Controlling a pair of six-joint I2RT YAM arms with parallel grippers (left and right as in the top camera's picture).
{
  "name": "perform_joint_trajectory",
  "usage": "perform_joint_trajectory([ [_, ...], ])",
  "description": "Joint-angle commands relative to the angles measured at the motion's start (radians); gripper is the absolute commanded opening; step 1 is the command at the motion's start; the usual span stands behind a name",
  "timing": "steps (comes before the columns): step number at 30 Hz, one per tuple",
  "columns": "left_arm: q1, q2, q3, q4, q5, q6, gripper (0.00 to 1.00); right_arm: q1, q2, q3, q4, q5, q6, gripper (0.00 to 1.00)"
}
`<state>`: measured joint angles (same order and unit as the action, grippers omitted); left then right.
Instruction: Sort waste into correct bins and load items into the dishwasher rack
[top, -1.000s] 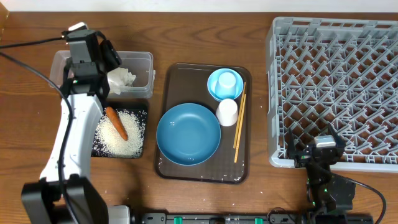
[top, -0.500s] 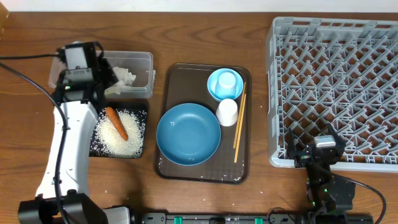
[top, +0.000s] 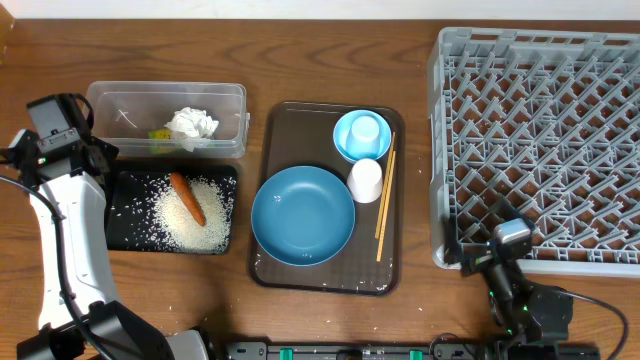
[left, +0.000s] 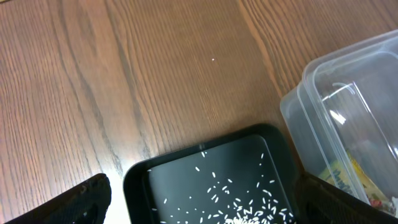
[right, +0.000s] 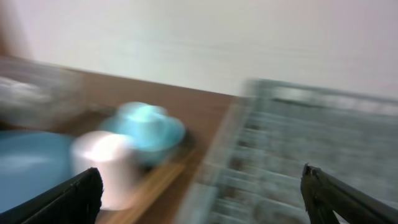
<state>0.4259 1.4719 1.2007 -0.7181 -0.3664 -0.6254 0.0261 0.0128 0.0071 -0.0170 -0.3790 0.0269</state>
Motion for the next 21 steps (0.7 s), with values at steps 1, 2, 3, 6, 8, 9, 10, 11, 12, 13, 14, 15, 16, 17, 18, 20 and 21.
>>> perform_joint_trajectory([
  [1, 0.005, -0.002, 0.0, -0.003, -0.019, -0.027, 0.95, 0.014, 0.0, -0.002, 0.03, -0.475, 0.34, 0.99],
  [2, 0.005, -0.002, 0.0, -0.003, -0.019, -0.027, 0.95, 0.014, 0.0, -0.002, 0.068, -0.506, 0.384, 0.99],
  [3, 0.005, -0.002, 0.0, -0.003, -0.019, -0.027, 0.95, 0.014, 0.0, -0.002, 0.117, -0.539, 0.438, 0.99],
  [6, 0.005, -0.002, 0.0, -0.003, -0.019, -0.027, 0.96, 0.014, 0.0, -0.002, 0.226, -0.552, 0.526, 0.99],
  [8, 0.005, -0.002, 0.0, -0.003, -0.019, -0.027, 0.96, 0.014, 0.0, -0.002, 0.319, -0.521, 0.567, 0.99],
  [9, 0.005, -0.002, 0.0, -0.003, -0.019, -0.027, 0.96, 0.014, 0.0, -0.002, 0.345, -0.48, 0.607, 0.99],
  [10, 0.005, -0.002, 0.0, -0.003, -0.019, -0.027, 0.96, 0.014, 0.0, -0.002, 0.37, -0.42, 0.676, 0.99],
  [11, 0.005, -0.002, 0.0, -0.003, -0.019, -0.027, 0.96, 0.014, 0.0, -0.001, 0.39, -0.365, 0.73, 0.99],
  [12, 0.005, -0.002, 0.0, -0.003, -0.019, -0.027, 0.96, 0.014, 0.0, -0.001, 0.409, -0.307, 0.776, 0.99],
  [13, 0.005, -0.002, 0.0, -0.003, -0.019, -0.027, 0.96, 0.014, 0.0, 0.0, 0.428, -0.27, 0.805, 0.99],
  [14, 0.005, -0.002, 0.0, -0.003, -0.019, -0.027, 0.96, 0.014, 0.0, 0.004, 0.449, -0.243, 0.814, 0.99],
  [15, 0.005, -0.002, 0.0, -0.003, -0.019, -0.027, 0.96, 0.014, 0.0, 0.013, 0.453, -0.225, 0.814, 0.99],
  [16, 0.005, -0.002, 0.0, -0.003, -0.019, -0.027, 0.96, 0.014, 0.002, 0.025, 0.451, -0.211, 0.814, 0.99],
  [17, 0.005, -0.002, 0.0, -0.003, -0.019, -0.027, 0.96, 0.014, 0.006, 0.041, 0.447, -0.198, 0.814, 0.99],
  [18, 0.005, -0.002, 0.0, -0.003, -0.019, -0.027, 0.96, 0.014, 0.016, 0.059, 0.445, -0.189, 0.811, 0.99],
  [20, 0.005, -0.002, 0.0, -0.003, -0.019, -0.027, 0.96, 0.014, 0.058, 0.105, 0.443, -0.18, 0.777, 0.99],
  [21, 0.005, -0.002, 0.0, -0.003, -0.019, -0.027, 0.96, 0.014, 0.093, 0.137, 0.441, -0.181, 0.743, 0.99],
])
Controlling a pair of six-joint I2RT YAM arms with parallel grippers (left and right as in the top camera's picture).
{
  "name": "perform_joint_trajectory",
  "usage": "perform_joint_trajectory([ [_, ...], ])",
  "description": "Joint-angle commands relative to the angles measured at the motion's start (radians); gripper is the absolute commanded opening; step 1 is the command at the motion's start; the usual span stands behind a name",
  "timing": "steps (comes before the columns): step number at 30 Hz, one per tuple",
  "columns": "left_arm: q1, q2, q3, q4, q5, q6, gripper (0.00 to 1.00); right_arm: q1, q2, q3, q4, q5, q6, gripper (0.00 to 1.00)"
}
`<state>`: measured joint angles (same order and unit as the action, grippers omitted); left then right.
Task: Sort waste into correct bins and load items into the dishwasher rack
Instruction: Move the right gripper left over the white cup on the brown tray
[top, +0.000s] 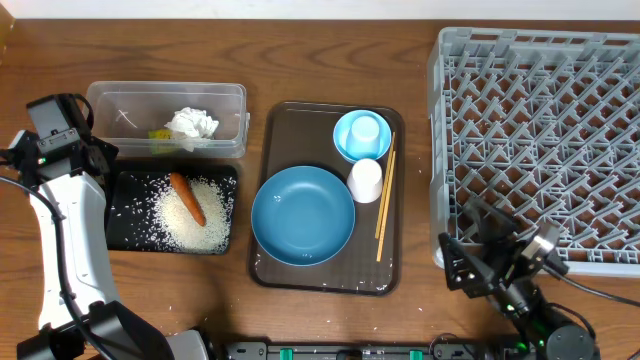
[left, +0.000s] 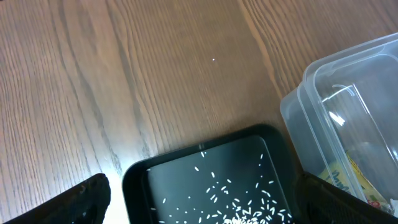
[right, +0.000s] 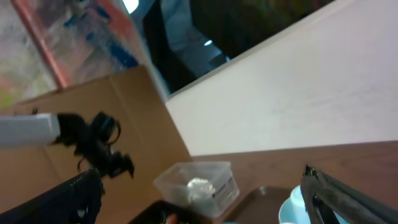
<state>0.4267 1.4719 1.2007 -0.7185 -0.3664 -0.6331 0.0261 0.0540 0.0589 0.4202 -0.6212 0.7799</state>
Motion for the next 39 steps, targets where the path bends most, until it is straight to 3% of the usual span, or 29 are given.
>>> perform_joint_trajectory([
  [1, 0.004, -0.002, 0.0, -0.003, -0.019, -0.019, 0.96, 0.014, 0.09, 0.117, -0.002, 0.061, -0.04, 0.99],
  [12, 0.004, -0.002, 0.0, -0.003, -0.019, -0.019, 0.96, 0.053, 0.782, 0.751, -0.395, -0.135, -0.399, 0.99],
  [17, 0.004, -0.002, 0.0, -0.003, -0.019, -0.019, 0.96, 0.191, 1.065, 1.088, -0.741, 0.094, -0.487, 0.99],
  [21, 0.004, -0.002, 0.0, -0.003, -0.019, -0.019, 0.96, 0.328, 1.256, 1.277, -0.969, 0.345, -0.489, 0.99],
  [24, 0.004, -0.002, 0.0, -0.003, -0.019, -0.019, 0.96, 0.417, 1.402, 1.392, -1.148, 0.422, -0.49, 0.99],
  [30, 0.004, -0.002, 0.0, -0.003, -0.019, -0.019, 0.96, 0.533, 1.629, 1.501, -1.345, 0.616, -0.489, 0.99],
  [39, 0.004, -0.002, 0.0, -0.003, -0.019, -0.019, 0.96, 0.577, 1.676, 1.493, -1.384, 0.665, -0.543, 0.99],
])
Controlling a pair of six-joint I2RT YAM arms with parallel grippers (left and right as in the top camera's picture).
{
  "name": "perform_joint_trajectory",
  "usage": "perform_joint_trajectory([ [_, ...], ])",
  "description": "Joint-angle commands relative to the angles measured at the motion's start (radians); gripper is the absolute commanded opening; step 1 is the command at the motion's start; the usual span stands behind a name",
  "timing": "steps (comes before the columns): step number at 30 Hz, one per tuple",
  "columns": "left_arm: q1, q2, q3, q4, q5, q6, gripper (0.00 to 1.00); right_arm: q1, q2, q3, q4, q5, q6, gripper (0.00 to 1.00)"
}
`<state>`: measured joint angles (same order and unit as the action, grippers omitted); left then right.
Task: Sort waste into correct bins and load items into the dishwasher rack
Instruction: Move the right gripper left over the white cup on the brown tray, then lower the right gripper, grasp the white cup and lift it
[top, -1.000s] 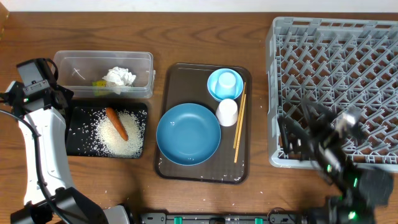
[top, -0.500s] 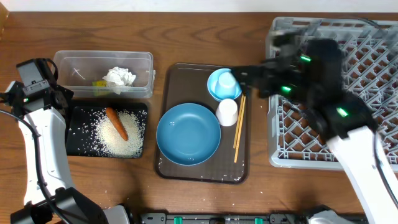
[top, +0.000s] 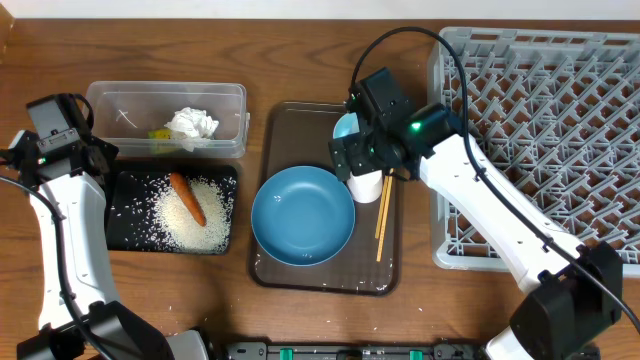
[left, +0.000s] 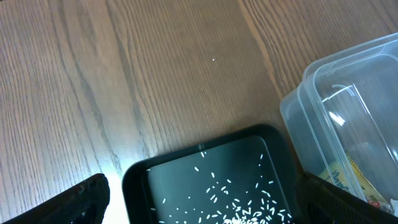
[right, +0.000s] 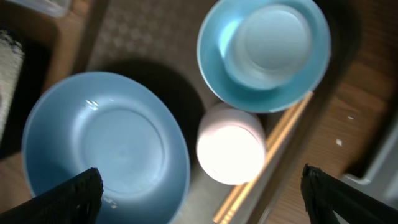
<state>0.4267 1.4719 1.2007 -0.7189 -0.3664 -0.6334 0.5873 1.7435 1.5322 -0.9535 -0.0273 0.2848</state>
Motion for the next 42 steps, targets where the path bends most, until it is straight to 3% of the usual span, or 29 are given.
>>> perform_joint_trajectory([
  [1, 0.004, -0.002, 0.0, -0.003, -0.019, -0.019, 0.96, 0.014, -0.011, 0.019, -0.013, 0.082, -0.052, 0.99],
  [9, 0.004, -0.002, 0.0, -0.003, -0.019, -0.019, 0.97, -0.002, 0.047, 0.018, -0.005, -0.031, 0.0, 0.99],
  [23, 0.004, -0.002, 0.0, -0.003, -0.019, -0.019, 0.97, -0.006, 0.184, 0.018, -0.064, 0.065, 0.133, 0.98],
  [28, 0.004, -0.002, 0.0, -0.003, -0.019, -0.019, 0.97, -0.006, 0.189, 0.018, -0.064, 0.072, 0.134, 0.92],
  [42, 0.004, -0.002, 0.0, -0.003, -0.019, -0.019, 0.97, -0.006, 0.223, 0.015, -0.023, 0.072, 0.134, 0.94],
])
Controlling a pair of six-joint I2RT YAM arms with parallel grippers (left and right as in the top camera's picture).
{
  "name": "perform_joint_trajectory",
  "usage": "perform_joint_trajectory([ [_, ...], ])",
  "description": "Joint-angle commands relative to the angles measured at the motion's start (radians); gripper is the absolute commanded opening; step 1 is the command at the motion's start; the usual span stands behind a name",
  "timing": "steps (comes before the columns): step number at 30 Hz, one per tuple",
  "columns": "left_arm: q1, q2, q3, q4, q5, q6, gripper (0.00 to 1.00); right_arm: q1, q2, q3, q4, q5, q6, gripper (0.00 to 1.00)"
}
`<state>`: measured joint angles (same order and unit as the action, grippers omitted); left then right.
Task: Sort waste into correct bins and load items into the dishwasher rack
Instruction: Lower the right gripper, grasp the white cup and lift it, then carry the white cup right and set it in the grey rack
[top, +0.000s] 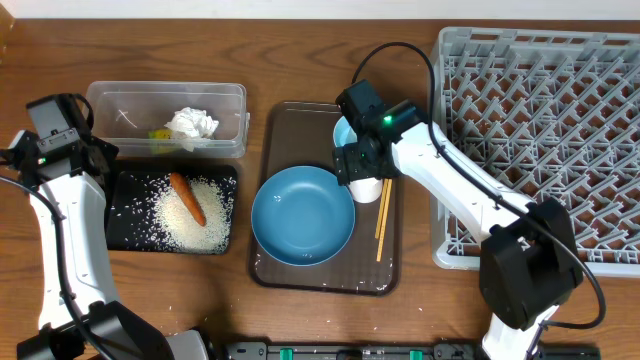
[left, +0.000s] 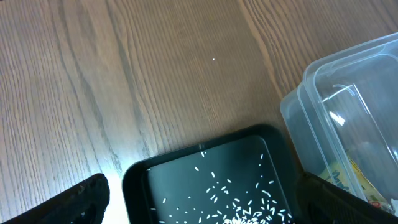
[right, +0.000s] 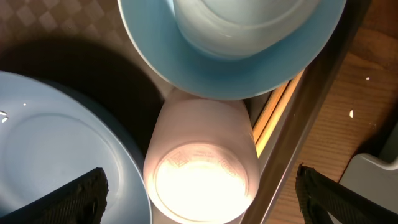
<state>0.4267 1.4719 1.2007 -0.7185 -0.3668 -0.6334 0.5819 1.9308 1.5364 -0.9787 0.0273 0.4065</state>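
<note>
A white cup (top: 367, 184) stands upside down on the brown tray (top: 277, 130), between a blue plate (top: 303, 215) and a pair of chopsticks (top: 382, 215). My right gripper (top: 361, 165) hangs open just above it. In the right wrist view the white cup (right: 202, 171) fills the space between the fingers of the right gripper (right: 202, 198). A blue bowl (right: 155, 56) with a small cup (right: 239, 18) in it lies just beyond. The grey dishwasher rack (top: 540, 140) is on the right. Far left, my left gripper (top: 95, 157) is open over the table.
A black tray (top: 125, 180) holds scattered rice and a carrot (top: 187, 198). Behind it a clear plastic container (top: 120, 95) holds a crumpled tissue (top: 192, 124) and a wrapper. The left wrist view shows the black tray's corner (left: 140, 171) and the container's end (left: 298, 109).
My right gripper has come down closer to the white cup, which now sits large between its open fingers. The left arm and all the objects are where they were.
My right arm first sat low at the table's front right, beside the rack's corner, and was still there a moment later. Then it was over the brown tray, above the bowl and white cup. Now it is close above the white cup. The left arm stayed put.
</note>
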Motion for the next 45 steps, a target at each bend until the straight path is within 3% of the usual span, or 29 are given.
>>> perform_joint_trajectory([
  [1, 0.004, -0.002, 0.0, -0.003, -0.018, -0.019, 0.97, -0.001, 0.043, 0.011, 0.006, 0.018, 0.012, 0.94],
  [7, 0.004, -0.002, 0.0, -0.003, -0.019, -0.019, 0.97, -0.001, 0.088, 0.011, 0.018, 0.016, 0.016, 0.89],
  [13, 0.004, -0.002, 0.0, -0.003, -0.018, -0.019, 0.97, -0.001, 0.089, 0.011, 0.018, 0.016, 0.02, 0.74],
  [22, 0.004, -0.002, 0.0, -0.003, -0.019, -0.019, 0.97, -0.001, 0.06, 0.013, 0.018, 0.013, 0.027, 0.61],
  [36, 0.004, -0.002, 0.0, -0.003, -0.018, -0.019, 0.97, -0.049, -0.125, 0.014, 0.033, -0.001, 0.018, 0.56],
  [45, 0.004, -0.002, 0.0, -0.003, -0.018, -0.019, 0.97, -0.294, -0.33, 0.015, 0.026, -0.005, -0.042, 0.56],
])
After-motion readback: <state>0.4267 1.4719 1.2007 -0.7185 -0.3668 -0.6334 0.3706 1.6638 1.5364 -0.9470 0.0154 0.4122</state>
